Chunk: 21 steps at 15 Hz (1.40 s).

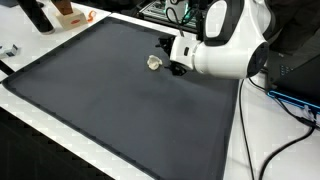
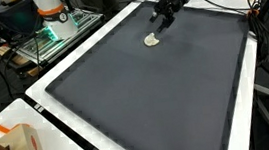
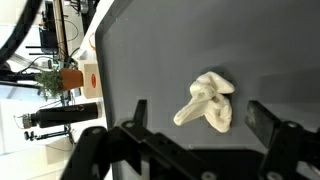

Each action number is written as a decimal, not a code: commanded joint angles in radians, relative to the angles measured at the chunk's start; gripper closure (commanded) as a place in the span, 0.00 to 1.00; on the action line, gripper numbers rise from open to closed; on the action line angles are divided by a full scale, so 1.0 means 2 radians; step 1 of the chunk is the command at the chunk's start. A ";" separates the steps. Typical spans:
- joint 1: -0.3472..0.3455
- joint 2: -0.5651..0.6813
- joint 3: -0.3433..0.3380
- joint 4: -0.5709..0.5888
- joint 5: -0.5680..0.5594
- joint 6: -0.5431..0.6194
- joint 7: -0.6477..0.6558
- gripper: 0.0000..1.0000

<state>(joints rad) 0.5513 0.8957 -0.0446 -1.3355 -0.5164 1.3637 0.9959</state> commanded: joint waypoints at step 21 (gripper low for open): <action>-0.038 -0.012 0.034 0.006 0.020 0.006 -0.168 0.00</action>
<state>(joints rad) 0.5133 0.9149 -0.0023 -1.2834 -0.5142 1.3512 0.7069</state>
